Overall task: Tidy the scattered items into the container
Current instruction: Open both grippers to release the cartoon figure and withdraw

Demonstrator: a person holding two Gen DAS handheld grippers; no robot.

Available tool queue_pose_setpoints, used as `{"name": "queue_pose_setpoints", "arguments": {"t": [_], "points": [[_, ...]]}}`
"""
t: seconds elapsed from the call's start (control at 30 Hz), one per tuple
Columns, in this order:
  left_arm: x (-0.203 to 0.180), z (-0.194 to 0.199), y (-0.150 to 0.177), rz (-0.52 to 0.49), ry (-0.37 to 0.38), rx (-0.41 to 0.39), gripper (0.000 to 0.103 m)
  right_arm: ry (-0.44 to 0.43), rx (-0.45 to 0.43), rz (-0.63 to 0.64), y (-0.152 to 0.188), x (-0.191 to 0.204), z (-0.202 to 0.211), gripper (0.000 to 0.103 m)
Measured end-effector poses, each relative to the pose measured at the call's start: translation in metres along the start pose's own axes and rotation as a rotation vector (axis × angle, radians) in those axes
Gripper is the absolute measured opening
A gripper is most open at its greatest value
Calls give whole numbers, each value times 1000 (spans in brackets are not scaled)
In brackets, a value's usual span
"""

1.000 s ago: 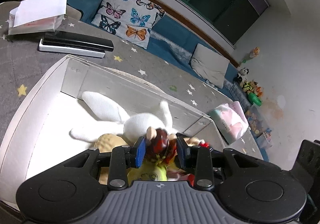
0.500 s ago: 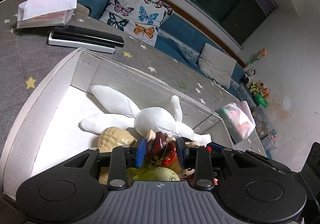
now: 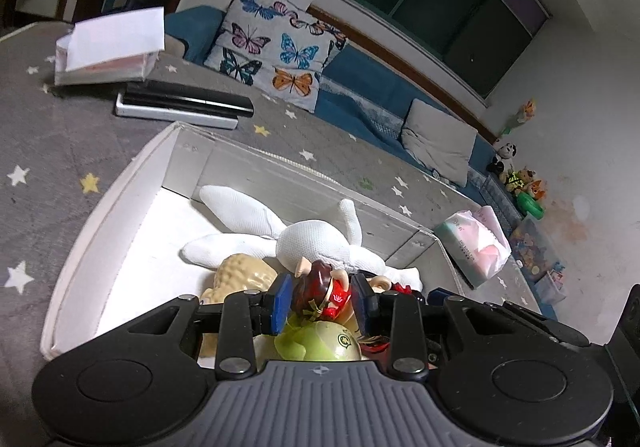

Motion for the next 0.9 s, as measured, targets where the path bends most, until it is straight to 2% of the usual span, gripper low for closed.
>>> {"name": "queue_pose_setpoints", "arguments": {"t": [0.17,0.23,0.77,0.83,0.9], "points": [[-3,13,6,-17,-13,-22,35,2,-10,6,4,5,9,75],[-4,19,8,-27,-15,-30,35,0,-17,7,5,8,14,80],[-18,71,36,-114,-56,-112,35,-10,-75,31,19,36,51,86],[-21,76,41,-124,-57,-116,35,-10,-82,30,22,39,56,92],[-22,80,46,-133,-69,-118,36,-8,-94,25,26,41,62,92]]}}
Point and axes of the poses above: each gripper's, at about its wrist camera, not at the fingertips, and z roughly against the way its jaws point, x to its left, y to its underside, the point moved 7 cm from there along -z, roughly the way its jaws point, and after that the axes turned 13 degrees about -y, right-handed, at the moved point
